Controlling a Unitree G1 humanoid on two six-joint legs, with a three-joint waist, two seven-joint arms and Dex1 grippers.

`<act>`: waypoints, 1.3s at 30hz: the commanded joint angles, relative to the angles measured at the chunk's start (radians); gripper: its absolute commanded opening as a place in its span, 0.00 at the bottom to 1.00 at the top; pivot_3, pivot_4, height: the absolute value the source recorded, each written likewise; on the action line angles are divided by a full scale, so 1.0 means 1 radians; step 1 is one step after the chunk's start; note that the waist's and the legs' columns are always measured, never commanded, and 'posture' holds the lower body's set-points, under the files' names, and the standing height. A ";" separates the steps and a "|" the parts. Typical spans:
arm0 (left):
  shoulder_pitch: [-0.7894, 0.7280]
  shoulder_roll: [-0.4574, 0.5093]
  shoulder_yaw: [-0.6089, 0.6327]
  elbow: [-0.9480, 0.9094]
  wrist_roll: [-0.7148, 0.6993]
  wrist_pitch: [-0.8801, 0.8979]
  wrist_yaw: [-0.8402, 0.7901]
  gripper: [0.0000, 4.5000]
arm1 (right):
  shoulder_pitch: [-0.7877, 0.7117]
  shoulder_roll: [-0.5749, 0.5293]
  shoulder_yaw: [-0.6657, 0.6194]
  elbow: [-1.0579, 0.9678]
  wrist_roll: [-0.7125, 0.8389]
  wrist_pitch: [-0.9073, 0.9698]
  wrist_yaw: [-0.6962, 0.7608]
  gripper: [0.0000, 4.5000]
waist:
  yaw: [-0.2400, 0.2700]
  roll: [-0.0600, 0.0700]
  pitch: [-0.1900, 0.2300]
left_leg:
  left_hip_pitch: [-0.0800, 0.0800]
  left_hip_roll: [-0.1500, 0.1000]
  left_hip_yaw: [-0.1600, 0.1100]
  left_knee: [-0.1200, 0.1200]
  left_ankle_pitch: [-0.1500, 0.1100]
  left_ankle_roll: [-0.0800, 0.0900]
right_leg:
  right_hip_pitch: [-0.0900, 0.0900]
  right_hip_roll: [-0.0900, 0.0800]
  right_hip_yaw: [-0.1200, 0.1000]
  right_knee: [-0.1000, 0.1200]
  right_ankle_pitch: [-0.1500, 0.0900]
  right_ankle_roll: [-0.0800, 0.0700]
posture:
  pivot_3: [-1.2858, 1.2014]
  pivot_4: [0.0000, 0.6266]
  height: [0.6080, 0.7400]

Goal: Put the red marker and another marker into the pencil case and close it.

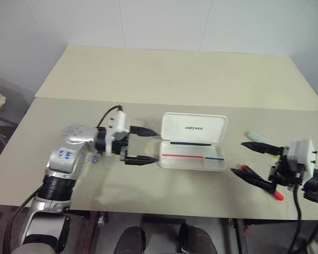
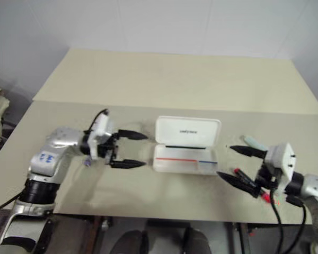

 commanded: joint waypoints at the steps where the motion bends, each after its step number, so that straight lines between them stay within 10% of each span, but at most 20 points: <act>1: 0.017 0.048 0.073 0.050 -0.032 -0.094 -0.044 0.99 | 0.025 -0.041 -0.063 0.104 -0.032 -0.033 0.055 1.00 | 0.003 0.000 0.000 | 0.000 0.000 0.000 0.000 0.000 0.000 | 0.000 0.000 0.000 0.000 0.000 0.000 | 0.52 0.24 1.00; 22: 0.028 0.131 0.149 0.064 -0.095 -0.088 -0.013 0.99 | -0.057 0.082 0.078 0.523 -0.204 -0.140 -0.004 1.00 | -0.024 -0.001 -0.001 | 0.002 0.000 0.001 0.000 0.000 0.000 | 0.001 0.000 0.001 0.001 0.000 0.000 | 0.52 0.24 1.00; 34: -0.009 0.123 0.129 0.103 -0.072 -0.146 -0.003 1.00 | -0.081 0.110 0.095 0.491 -0.201 -0.183 -0.024 0.15 | -0.026 -0.002 -0.001 | 0.002 0.001 0.001 -0.001 0.001 -0.002 | 0.000 0.001 0.001 0.001 0.000 0.000 | 0.52 0.24 1.00; 39: -0.007 0.116 0.122 0.112 -0.062 -0.167 -0.001 1.00 | -0.113 0.083 0.113 0.415 -0.203 -0.202 -0.005 0.13 | -0.025 -0.001 -0.001 | 0.002 0.001 0.001 -0.001 0.001 -0.002 | 0.000 0.001 0.001 0.001 0.000 0.000 | 0.52 0.24 1.00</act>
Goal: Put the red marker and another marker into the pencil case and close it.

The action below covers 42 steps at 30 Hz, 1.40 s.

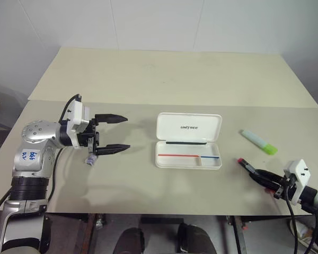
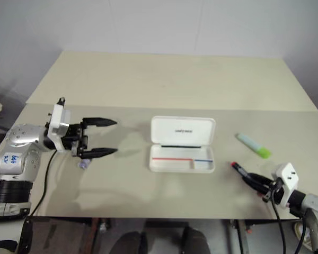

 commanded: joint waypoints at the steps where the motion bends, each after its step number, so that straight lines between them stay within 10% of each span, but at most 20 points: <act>1: -0.013 0.001 0.002 0.001 0.004 -0.027 0.005 1.00 | -0.038 -0.032 0.002 -0.074 0.010 -0.022 0.022 0.13 | 0.000 0.000 0.000 | 0.000 0.000 0.000 0.000 0.000 0.000 | 0.000 0.000 0.000 0.000 0.000 0.000 | 0.52 0.24 1.00; 16: 0.021 -0.023 -0.009 -0.021 0.008 -0.054 0.051 1.00 | -0.576 0.070 0.371 -0.037 -0.090 -0.040 0.144 0.13 | 0.005 0.001 0.001 | -0.002 -0.001 -0.001 0.000 0.000 0.000 | -0.001 0.000 -0.002 0.000 0.000 0.000 | 0.52 0.24 1.00; 31: 0.079 -0.024 -0.001 -0.090 -0.004 -0.053 0.104 1.00 | -0.742 0.196 0.477 0.326 -0.211 -0.263 0.226 0.13 | -0.010 0.002 0.001 | -0.003 -0.001 -0.001 0.000 -0.001 0.000 | -0.002 0.000 -0.002 0.000 0.000 0.000 | 0.52 0.24 1.00; 40: 0.081 -0.034 -0.011 -0.095 -0.003 -0.055 0.114 1.00 | -0.730 0.226 0.424 0.163 -0.107 -0.194 0.195 0.93 | -0.025 0.002 0.002 | -0.002 0.000 -0.001 0.000 -0.001 0.000 | -0.002 0.000 -0.002 0.001 0.000 0.000 | 0.52 0.24 1.00; 42: 0.078 -0.035 -0.012 -0.091 -0.003 -0.056 0.111 1.00 | -0.696 0.215 0.412 0.057 -0.052 -0.115 0.195 0.93 | -0.023 0.002 0.002 | -0.002 0.000 -0.001 0.000 -0.001 0.000 | -0.002 0.000 -0.002 0.001 0.000 0.000 | 0.52 0.24 1.00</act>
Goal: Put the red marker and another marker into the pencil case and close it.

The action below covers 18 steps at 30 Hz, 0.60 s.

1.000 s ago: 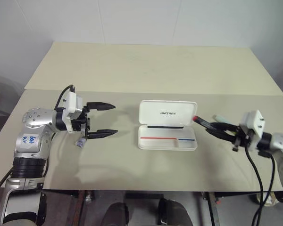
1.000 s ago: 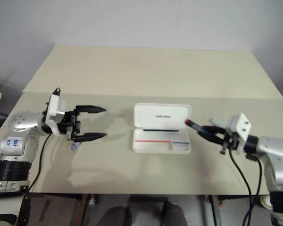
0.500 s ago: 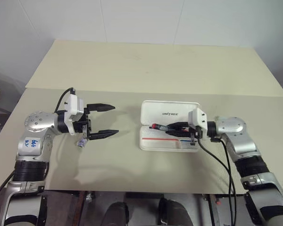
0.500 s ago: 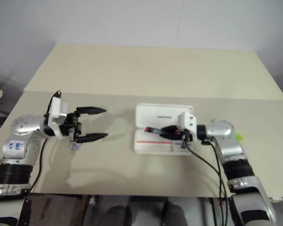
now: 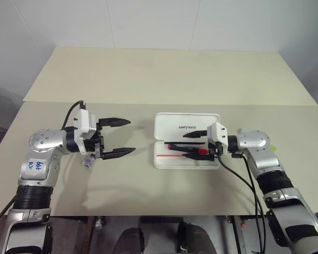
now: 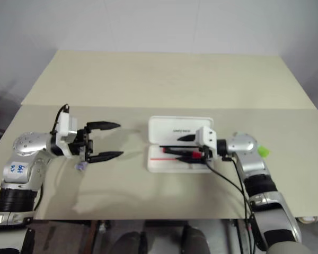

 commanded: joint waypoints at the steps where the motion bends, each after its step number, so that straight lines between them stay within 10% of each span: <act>1: -0.007 -0.002 0.006 -0.008 -0.008 -0.014 -0.002 1.00 | 0.065 -0.036 -0.066 -0.245 0.143 0.160 -0.011 0.93 | 0.006 0.000 0.000 | 0.000 0.000 0.000 0.000 0.000 0.000 | 0.000 0.000 0.000 0.000 0.000 0.000 | 0.52 0.24 1.00; 8: -0.034 -0.017 -0.013 0.026 -0.006 -0.015 -0.024 1.00 | 0.308 -0.202 -0.208 -0.624 0.342 0.472 -0.087 0.93 | 0.031 0.000 0.000 | -0.001 -0.001 -0.002 0.000 -0.002 0.000 | 0.000 0.000 0.000 0.000 0.000 0.000 | 0.52 0.24 1.00; 18: -0.077 -0.055 -0.054 0.055 0.007 -0.021 -0.027 1.00 | 0.433 -0.371 -0.495 -0.278 0.232 0.392 -0.184 0.93 | 0.026 -0.001 0.000 | 0.001 0.000 0.002 0.000 -0.002 0.001 | 0.001 0.000 0.000 -0.001 0.000 0.000 | 0.52 0.24 1.00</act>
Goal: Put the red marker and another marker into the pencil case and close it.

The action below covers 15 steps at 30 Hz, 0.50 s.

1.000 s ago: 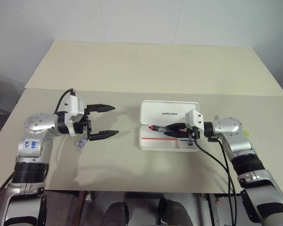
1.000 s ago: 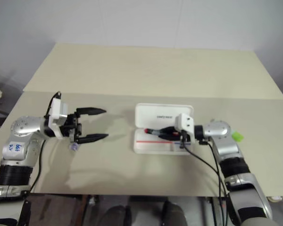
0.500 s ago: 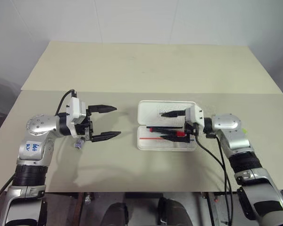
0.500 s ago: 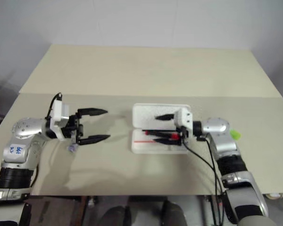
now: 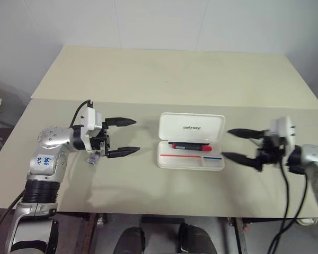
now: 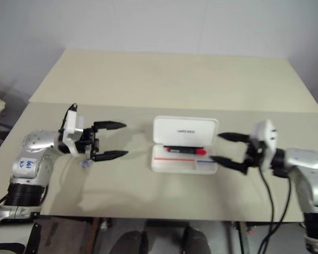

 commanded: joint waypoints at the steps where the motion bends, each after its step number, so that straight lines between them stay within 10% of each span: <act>1: -0.021 -0.015 -0.013 -0.024 0.006 -0.015 0.003 1.00 | -0.008 -0.029 -0.058 0.132 -0.049 -0.065 -0.038 0.93 | -0.001 0.000 0.000 | 0.000 0.000 0.000 0.000 0.000 0.000 | 0.000 0.000 0.000 0.000 0.000 0.000 | 0.52 0.24 1.00; 15: -0.038 -0.033 -0.031 -0.035 0.003 0.000 0.013 1.00 | -0.276 0.031 0.068 0.748 -0.250 -0.291 -0.075 0.93 | -0.007 0.000 0.000 | 0.000 0.001 0.002 0.000 0.001 0.000 | 0.000 0.000 0.000 0.000 0.000 0.000 | 0.52 0.24 1.00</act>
